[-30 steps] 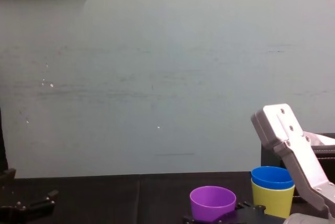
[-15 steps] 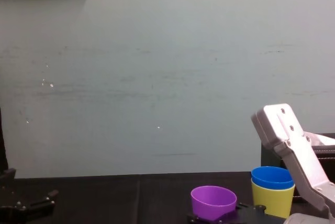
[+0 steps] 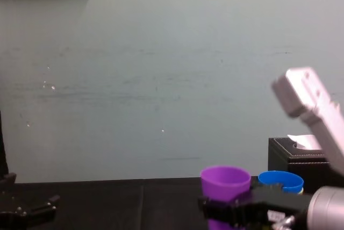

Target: Stack the three plastic cups sequentially using one hand.

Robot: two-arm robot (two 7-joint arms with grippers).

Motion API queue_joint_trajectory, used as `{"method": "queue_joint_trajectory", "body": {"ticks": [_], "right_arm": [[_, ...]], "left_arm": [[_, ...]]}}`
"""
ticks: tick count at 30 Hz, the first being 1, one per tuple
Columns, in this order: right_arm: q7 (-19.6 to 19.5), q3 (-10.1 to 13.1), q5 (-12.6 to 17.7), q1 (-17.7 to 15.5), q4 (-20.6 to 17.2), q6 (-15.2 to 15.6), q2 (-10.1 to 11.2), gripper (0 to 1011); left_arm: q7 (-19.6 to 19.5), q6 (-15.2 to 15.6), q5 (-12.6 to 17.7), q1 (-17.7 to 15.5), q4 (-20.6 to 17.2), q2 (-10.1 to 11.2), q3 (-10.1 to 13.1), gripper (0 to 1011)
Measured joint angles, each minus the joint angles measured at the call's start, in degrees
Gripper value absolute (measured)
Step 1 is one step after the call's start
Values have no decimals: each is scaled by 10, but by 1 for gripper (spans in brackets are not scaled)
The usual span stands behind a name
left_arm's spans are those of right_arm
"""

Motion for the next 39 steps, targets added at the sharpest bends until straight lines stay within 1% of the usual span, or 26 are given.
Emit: {"method": "queue_joint_trajectory", "body": {"ticks": [1,3,4,8,11,13,21,27,33,37,39], "right_arm": [[4,2,3,-3,-19,13,7,726],[8,6,8,-5,-38,26,14,724],[12,10,13,-7,-54,38,21,726],[22,21,30,-9,-90,64,37,724],[26,30,42,-7,-107,76,48,724],[28,36,48,-4,-111,80,53,726],[28,64,77,4,-116,86,72,724],[18,79,92,8,-114,89,80,724],[7,85,100,14,-95,82,82,726],[2,85,105,19,-77,72,82,724],[-1,85,108,22,-66,60,80,726]], "left_arm": [[0,0,0,0,0,0,0,1011],[0,0,0,0,0,0,0,1011],[0,0,0,0,0,0,0,1011],[0,0,0,0,0,0,0,1011],[0,0,0,0,0,0,0,1011],[0,0,0,0,0,0,0,1011],[0,0,0,0,0,0,0,1012],[0,0,0,0,0,0,0,1012],[0,0,0,0,0,0,0,1011],[0,0,0,0,0,0,0,1011],[0,0,0,0,0,0,0,1011]]}}
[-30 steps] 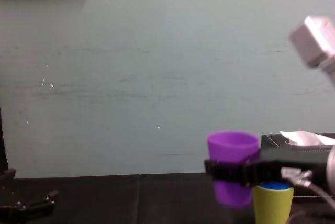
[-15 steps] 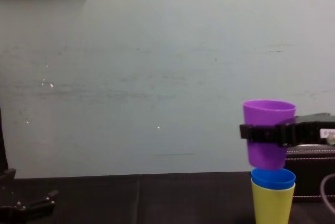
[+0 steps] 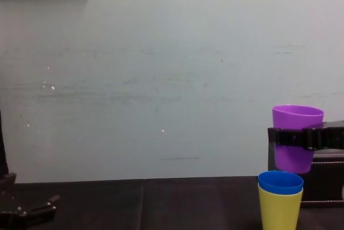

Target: Stack the three plastic cups sequentially using one hand.

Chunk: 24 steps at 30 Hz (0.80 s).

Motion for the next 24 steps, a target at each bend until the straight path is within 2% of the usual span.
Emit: {"method": "queue_joint_trajectory", "body": {"ticks": [15,24], "right_arm": [[-7,-15,3,23,62,-41,-9,726],[-6,-24,1,34,84,-56,-15,726]], "left_arm": [[0,0,0,0,0,0,0,1012],[0,0,0,0,0,0,0,1011]]}}
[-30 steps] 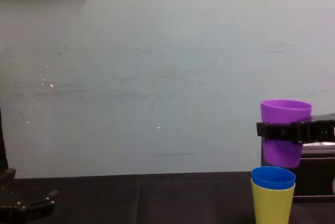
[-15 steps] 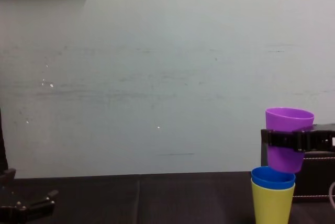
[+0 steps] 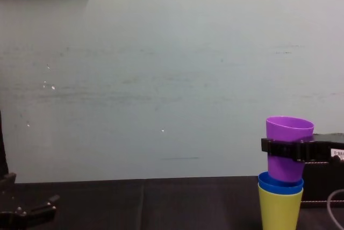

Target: Stack the three plastic cups sequentially using one hand.

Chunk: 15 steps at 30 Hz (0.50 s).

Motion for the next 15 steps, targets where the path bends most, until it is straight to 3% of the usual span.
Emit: {"method": "queue_joint_trajectory", "body": {"ticks": [15], "right_arm": [[0,-8,-7,10,25,-13,-7,724]], "left_arm": [[0,0,0,0,0,0,0,1012]]}}
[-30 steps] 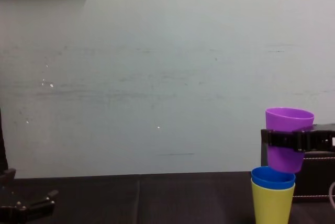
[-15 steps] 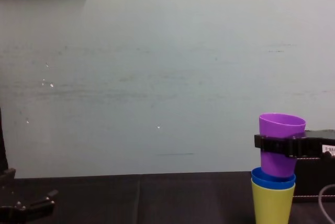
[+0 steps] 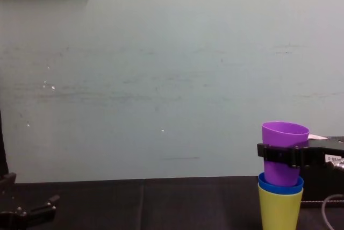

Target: Stack the three plastic cups sequentially using one hand.

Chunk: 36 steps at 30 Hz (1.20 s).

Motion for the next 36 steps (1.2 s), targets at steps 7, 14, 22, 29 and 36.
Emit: {"method": "queue_joint_trajectory", "body": {"ticks": [7,14,22,29,36], "right_arm": [[1,-3,-3,3,8,-4,-2,724],[1,-6,-12,6,19,-12,-4,724],[0,-6,-20,8,28,-18,-8,726],[-3,-5,-22,8,31,-19,-10,724],[-3,-5,-21,8,30,-19,-9,748]], "left_arm": [[0,0,0,0,0,0,0,1011],[0,0,0,0,0,0,0,1012],[0,0,0,0,0,0,0,1012],[0,0,0,0,0,0,0,1012],[0,0,0,0,0,0,0,1011]]}}
